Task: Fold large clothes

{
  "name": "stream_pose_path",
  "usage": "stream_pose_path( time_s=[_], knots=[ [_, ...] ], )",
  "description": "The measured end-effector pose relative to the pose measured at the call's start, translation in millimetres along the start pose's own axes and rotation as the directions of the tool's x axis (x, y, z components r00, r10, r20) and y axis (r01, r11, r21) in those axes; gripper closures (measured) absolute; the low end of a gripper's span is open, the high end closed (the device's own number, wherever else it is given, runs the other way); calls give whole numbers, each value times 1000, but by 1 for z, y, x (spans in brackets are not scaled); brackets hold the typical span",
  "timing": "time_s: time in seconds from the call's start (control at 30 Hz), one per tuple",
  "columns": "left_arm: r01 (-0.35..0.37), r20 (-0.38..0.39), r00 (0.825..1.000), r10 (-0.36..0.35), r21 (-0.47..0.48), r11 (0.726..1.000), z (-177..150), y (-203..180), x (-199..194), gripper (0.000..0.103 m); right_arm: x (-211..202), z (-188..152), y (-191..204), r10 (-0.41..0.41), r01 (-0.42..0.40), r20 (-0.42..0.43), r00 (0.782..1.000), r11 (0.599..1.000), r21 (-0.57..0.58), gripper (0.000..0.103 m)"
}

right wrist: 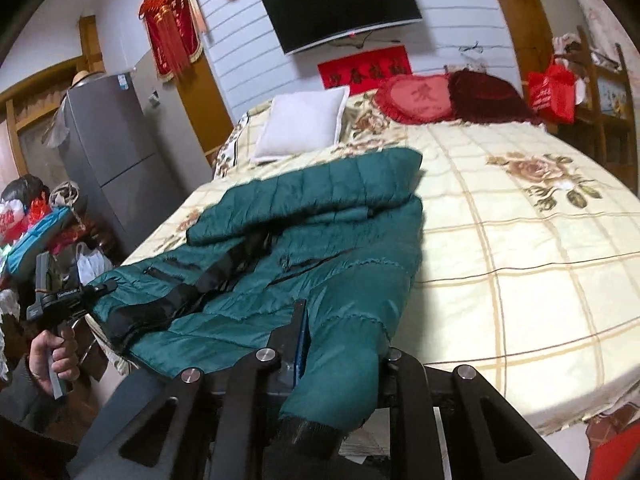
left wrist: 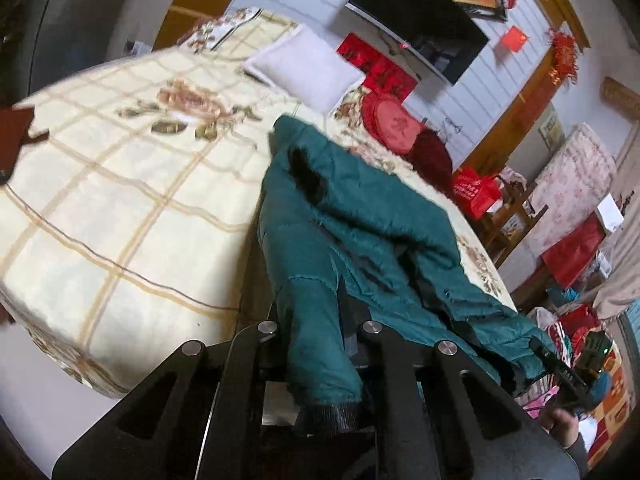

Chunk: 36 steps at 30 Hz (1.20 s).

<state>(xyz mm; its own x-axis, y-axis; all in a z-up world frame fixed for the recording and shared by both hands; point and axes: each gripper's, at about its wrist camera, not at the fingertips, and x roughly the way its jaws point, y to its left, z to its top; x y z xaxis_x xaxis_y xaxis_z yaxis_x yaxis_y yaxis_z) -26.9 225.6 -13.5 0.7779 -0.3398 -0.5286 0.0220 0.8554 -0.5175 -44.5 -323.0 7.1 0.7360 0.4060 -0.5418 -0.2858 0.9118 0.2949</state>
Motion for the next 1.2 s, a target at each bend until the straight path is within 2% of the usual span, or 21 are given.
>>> stream_pose_path(
  time_s=[0.1,0.27,0.4,0.67,0.77,1.03,1.2],
  knots=[
    [0,31,1000,-1,37,999,2,-8,-16,93,-15,0,6,-14,14,15,1000,1000,-2,86],
    [4,49,999,-6,31,1000,3,-7,-31,93,-34,3,20,-53,54,32,998,998,-31,86],
    [0,43,999,-1,18,1000,1,-4,-38,93,-42,1,31,-68,70,37,997,997,-45,86],
    [-24,38,999,20,116,993,-12,-12,-57,93,-59,1,40,-104,104,24,994,994,-41,86],
    [-25,14,1000,23,107,994,-14,-9,-53,93,-58,1,38,-113,113,10,994,993,-32,86],
    [-154,-26,987,159,144,978,-19,-24,-48,93,-58,-1,46,-110,110,10,994,992,-67,86],
    [-249,-31,966,257,170,954,-21,-34,-44,93,-55,-2,47,-125,124,-17,992,991,-42,86]
  ],
)
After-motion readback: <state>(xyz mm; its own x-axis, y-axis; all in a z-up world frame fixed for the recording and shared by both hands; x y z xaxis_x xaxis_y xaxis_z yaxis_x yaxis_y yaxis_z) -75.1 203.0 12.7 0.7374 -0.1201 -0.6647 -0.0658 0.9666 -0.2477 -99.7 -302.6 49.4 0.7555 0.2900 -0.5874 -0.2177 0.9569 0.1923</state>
